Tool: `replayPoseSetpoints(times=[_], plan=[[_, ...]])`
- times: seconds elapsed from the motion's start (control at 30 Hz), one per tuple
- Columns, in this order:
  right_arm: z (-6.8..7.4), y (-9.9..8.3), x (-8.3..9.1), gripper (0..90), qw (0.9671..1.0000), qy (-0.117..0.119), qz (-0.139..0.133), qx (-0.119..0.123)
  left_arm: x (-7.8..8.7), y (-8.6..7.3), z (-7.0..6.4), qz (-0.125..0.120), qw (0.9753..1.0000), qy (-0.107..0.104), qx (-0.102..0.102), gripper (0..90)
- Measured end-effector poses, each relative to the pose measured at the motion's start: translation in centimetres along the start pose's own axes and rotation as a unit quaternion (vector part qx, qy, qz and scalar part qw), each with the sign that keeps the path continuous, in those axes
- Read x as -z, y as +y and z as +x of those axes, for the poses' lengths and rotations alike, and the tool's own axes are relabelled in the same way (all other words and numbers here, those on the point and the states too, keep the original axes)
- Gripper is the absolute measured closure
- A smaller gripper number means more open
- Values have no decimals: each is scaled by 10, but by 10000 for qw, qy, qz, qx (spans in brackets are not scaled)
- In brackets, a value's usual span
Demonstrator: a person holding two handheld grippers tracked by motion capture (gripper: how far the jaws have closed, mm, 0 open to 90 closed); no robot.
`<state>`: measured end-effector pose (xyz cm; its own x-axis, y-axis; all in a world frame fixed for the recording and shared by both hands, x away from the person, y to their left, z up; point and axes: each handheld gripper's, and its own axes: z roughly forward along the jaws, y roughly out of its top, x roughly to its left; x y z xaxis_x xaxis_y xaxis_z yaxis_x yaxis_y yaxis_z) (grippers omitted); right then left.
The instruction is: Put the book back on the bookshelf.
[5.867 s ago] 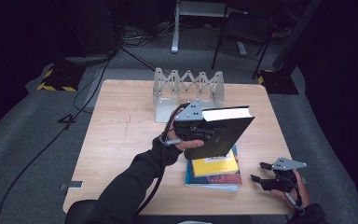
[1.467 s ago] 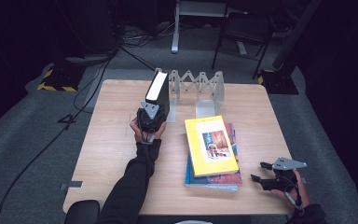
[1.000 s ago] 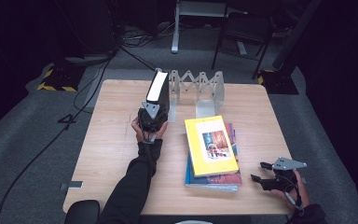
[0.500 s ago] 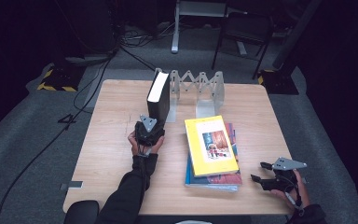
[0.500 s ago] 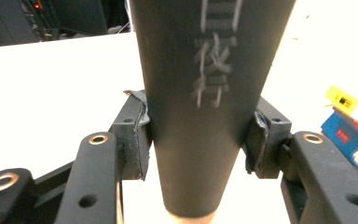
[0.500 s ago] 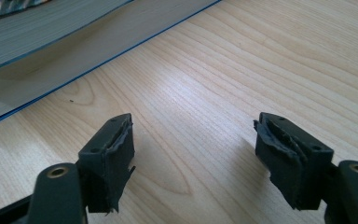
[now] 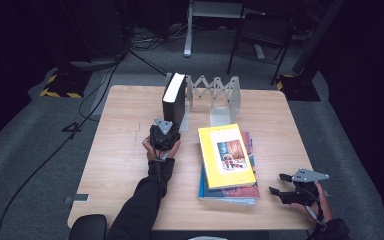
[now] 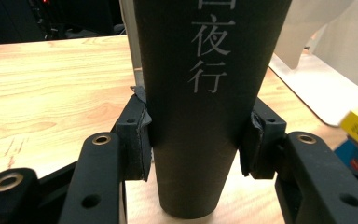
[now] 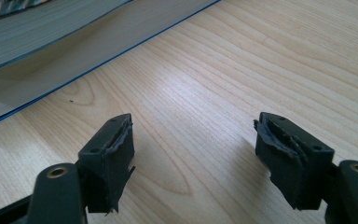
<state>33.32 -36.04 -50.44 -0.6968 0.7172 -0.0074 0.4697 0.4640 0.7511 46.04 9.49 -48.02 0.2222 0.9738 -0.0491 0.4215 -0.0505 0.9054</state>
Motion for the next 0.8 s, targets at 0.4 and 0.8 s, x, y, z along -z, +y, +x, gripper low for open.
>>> replayPoseSetpoints(times=[0.4, 0.8], plan=[[0, 0, 0, 279, 10000, -11, 0, 9, 4, -4, -1, 218, 9996, -177, -60, 448], [0, 0, 0, 277, 10000, -7, 2, 1, -4, -7, -1, 195, 9997, 80, -81, 542]])
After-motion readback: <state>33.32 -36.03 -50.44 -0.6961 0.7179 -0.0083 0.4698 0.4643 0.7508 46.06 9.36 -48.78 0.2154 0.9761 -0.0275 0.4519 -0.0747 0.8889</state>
